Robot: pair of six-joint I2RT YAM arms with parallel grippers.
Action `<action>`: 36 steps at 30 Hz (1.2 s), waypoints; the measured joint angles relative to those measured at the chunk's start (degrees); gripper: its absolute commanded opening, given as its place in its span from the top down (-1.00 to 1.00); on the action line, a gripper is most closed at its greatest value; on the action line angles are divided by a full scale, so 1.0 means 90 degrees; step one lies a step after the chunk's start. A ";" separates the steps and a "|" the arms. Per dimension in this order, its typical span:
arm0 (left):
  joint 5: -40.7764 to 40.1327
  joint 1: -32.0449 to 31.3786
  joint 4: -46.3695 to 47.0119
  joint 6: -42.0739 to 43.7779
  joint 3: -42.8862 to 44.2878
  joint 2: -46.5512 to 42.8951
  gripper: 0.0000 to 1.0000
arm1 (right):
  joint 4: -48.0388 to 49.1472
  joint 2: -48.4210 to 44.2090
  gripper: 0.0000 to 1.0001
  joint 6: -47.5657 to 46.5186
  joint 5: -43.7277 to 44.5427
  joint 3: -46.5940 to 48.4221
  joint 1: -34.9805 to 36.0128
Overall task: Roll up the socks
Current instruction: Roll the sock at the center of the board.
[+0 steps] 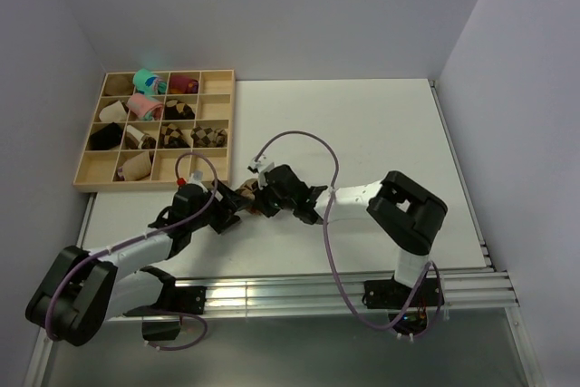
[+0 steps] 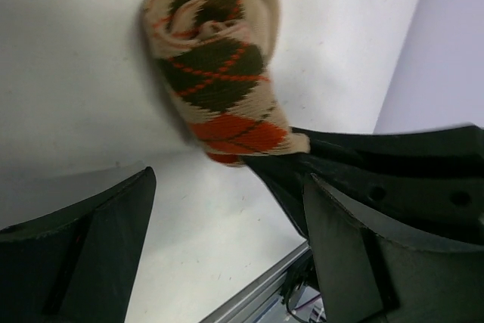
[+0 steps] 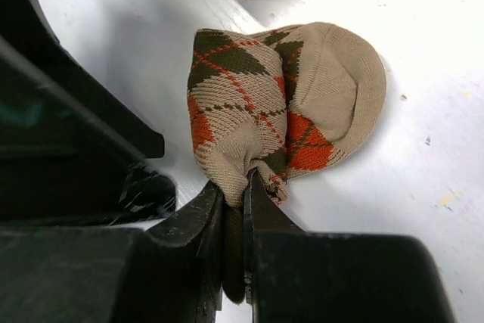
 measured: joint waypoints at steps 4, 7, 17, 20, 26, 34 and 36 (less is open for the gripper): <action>-0.0136 0.0000 0.0580 0.0087 -0.0282 -0.0325 -0.68 | -0.0109 0.0265 1.00 0.0291 -0.0593 0.0328 -0.0219; -0.0238 0.0005 0.0957 0.0146 -0.0510 -0.0474 -0.68 | -0.0100 0.0459 1.00 0.0571 -0.1202 0.0495 -0.0454; -0.0522 0.0204 0.1304 0.0165 -0.0964 -0.0690 -0.66 | -0.0185 0.0974 1.00 0.1377 -0.2747 0.0911 -0.0988; -0.0629 0.0262 0.1362 0.0187 -0.0981 -0.0707 -0.66 | -0.0291 0.1144 1.00 0.1540 -0.3065 0.1086 -0.1037; -0.0702 0.0355 0.1435 0.0253 -0.0998 -0.0437 -0.65 | -0.0287 0.1426 1.00 0.2006 -0.3752 0.1246 -0.1175; -0.0869 0.0376 0.1078 0.0248 -0.1001 -0.0687 -0.67 | -0.0102 0.1654 1.00 0.2817 -0.4388 0.1188 -0.1426; -0.0988 0.0376 0.0855 0.0248 -0.1018 -0.0906 -0.68 | -0.0056 0.1715 1.00 0.2990 -0.4512 0.1188 -0.1457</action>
